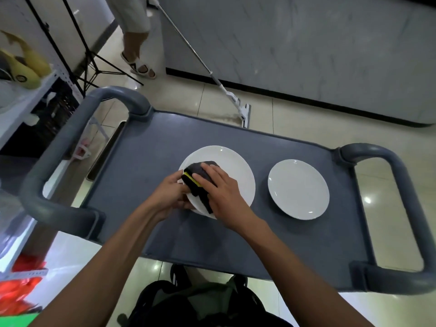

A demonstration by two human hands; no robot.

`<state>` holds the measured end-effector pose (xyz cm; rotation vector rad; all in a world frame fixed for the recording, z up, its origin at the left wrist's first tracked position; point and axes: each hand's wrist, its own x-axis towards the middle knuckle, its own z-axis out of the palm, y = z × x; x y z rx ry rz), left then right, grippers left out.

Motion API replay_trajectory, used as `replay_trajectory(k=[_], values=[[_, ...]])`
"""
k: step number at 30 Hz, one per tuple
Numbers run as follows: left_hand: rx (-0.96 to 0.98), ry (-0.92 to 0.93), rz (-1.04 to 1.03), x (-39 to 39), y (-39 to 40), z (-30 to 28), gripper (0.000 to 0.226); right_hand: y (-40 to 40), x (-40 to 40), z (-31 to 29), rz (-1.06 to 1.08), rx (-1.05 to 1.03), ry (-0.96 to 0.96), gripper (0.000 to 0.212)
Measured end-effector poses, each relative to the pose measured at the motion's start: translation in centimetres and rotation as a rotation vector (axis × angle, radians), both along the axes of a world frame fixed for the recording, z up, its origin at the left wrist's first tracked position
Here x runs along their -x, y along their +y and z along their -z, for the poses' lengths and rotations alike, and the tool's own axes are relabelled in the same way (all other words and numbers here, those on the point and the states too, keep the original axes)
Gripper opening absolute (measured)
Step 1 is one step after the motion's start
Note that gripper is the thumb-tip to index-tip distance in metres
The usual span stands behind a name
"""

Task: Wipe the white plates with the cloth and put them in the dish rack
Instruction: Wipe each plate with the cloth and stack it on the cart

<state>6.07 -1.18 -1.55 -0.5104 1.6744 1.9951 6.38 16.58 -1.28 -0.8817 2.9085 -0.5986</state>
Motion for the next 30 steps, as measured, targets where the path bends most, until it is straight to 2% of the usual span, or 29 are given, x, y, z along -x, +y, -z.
replay_trajectory(k=[9,12,22,30], values=[[-0.026,0.075,-0.01,0.3,0.4,-0.6,0.04,0.0,1.8,-0.1,0.052,-0.067,0.158,0.075],[-0.034,0.101,-0.021,0.3,0.7,-0.9,0.041,0.4,2.6,-1.0,0.109,-0.078,0.205,0.07],[-0.09,0.188,-0.074,1.0,1.6,-1.7,0.045,3.5,5.5,-4.9,0.329,-0.138,0.259,0.067],[-0.139,0.214,-0.123,1.8,2.8,-2.5,0.047,6.0,4.9,-6.6,0.445,-0.129,0.286,0.065]])
